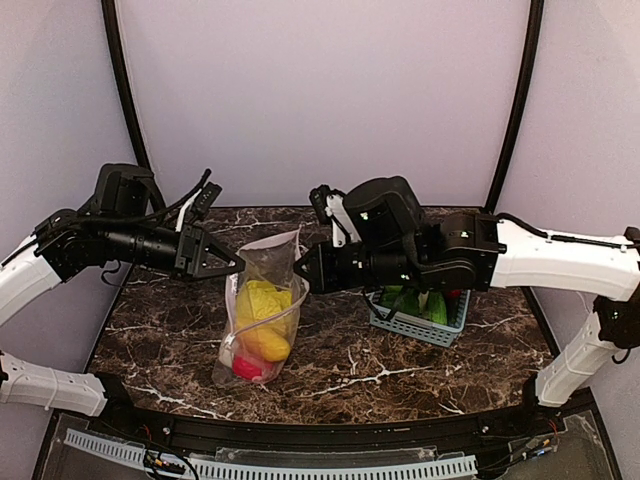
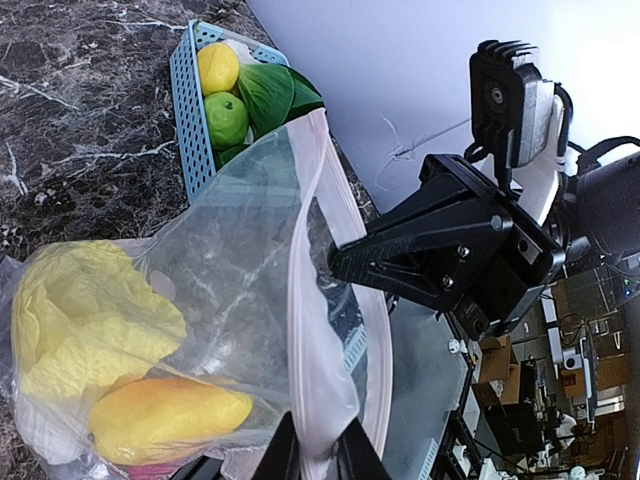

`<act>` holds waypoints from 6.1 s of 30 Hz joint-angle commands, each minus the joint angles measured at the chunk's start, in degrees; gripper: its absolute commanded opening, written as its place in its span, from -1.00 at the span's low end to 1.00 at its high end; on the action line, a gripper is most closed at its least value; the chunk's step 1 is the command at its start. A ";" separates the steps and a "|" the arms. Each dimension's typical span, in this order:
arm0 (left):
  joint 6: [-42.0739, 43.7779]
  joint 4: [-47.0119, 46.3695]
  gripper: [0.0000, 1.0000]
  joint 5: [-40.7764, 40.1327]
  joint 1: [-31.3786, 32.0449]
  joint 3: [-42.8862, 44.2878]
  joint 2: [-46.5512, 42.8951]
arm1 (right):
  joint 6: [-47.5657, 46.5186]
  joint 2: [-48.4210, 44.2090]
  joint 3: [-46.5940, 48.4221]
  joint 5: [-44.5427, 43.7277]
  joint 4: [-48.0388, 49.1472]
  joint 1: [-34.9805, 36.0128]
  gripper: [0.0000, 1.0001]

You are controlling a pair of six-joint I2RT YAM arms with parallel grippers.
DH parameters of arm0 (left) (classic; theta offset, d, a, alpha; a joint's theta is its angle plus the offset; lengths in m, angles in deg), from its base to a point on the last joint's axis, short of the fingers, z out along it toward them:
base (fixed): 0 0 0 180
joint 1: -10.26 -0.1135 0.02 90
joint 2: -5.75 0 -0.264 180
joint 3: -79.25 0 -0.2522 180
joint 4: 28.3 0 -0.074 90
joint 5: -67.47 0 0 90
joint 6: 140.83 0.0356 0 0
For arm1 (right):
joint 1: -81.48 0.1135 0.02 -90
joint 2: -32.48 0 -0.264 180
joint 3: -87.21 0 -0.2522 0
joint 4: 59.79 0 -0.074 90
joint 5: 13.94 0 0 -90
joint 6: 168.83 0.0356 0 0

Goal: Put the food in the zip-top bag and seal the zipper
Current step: Pass from the right arm to the left, then pick up the fake fruit from the bin, then place the fake fruit in the zipper food storage bag.

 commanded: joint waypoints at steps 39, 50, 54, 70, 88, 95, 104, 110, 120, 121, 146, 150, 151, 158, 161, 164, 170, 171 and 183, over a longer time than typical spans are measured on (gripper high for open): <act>-0.17 -3.48 -0.99 -5.62 -0.13 -5.37 -6.42 | -8.36 -5.38 -10.72 5.71 -15.33 -24.60 0.26; 0.65 -1.65 -0.98 -6.43 -0.10 -4.89 -6.77 | -12.70 5.83 -5.65 10.59 -17.45 -32.86 0.32; 1.06 -0.81 -0.98 -6.52 -0.12 -4.86 -6.92 | -13.36 5.22 -7.86 10.08 -18.11 -36.04 0.35; 1.73 -1.61 -0.99 -5.61 -0.10 -4.15 -5.27 | -16.40 11.41 -7.97 7.34 -17.99 -37.51 0.46; 1.96 -0.74 -0.98 -6.14 -0.11 -3.80 -4.52 | -15.17 13.05 -8.72 7.01 -14.98 -37.47 0.12; 1.48 -1.22 -0.99 -6.26 -0.10 -4.04 -4.73 | -14.68 6.59 -10.10 7.68 -14.69 -37.43 0.07; 0.92 -1.99 -0.99 -6.44 -0.16 -4.55 -5.02 | -15.19 -4.56 -11.97 9.53 -14.68 -37.34 0.07; 0.09 -3.82 -0.99 -5.45 -0.14 -4.88 -5.05 | -14.88 -11.88 -12.12 13.60 -14.81 -36.78 0.07; -0.53 -5.77 -0.99 -4.15 -0.14 -5.83 -5.46 | -11.05 -22.22 -11.12 21.45 -12.07 -31.70 0.07; -0.55 -5.91 -0.99 -4.13 -0.12 -5.90 -5.42 | -10.39 -22.52 -11.03 22.01 -11.27 -29.94 0.07; -1.19 -6.40 -0.99 -4.27 -0.12 -6.40 -5.73 | -15.68 3.39 14.02 16.38 -8.33 -1.53 0.06; -0.98 -5.94 -0.99 -4.58 -0.10 -6.32 -5.96 | -16.18 6.58 16.38 13.59 -12.93 -0.90 0.07; -1.00 -5.92 -0.99 -4.62 -0.14 -6.33 -6.02 | -16.21 7.07 16.82 12.58 -14.07 -0.91 0.07; -0.80 -5.90 -0.99 -4.89 -0.11 -6.37 -6.14 | -17.01 10.37 20.97 7.49 -21.28 -0.55 0.10; -0.69 -5.75 -0.99 -4.83 -0.10 -6.12 -6.07 | -17.59 12.02 23.55 4.79 -25.01 -0.06 0.12; -0.67 -5.62 -0.99 -4.93 -0.10 -5.95 -6.11 | -18.21 13.29 25.41 3.73 -27.58 0.36 0.16; -0.60 -5.62 -0.99 -5.00 -0.17 -6.07 -6.08 | -18.93 14.04 26.59 3.78 -28.56 1.35 0.32; -0.59 -5.65 -0.99 -4.99 -0.12 -6.13 -6.03 | -18.94 14.04 26.66 3.76 -28.52 1.53 0.35; -0.85 -6.01 -0.99 -4.83 -0.10 -6.01 -5.81 | -18.89 12.63 26.50 3.48 -27.42 1.79 0.53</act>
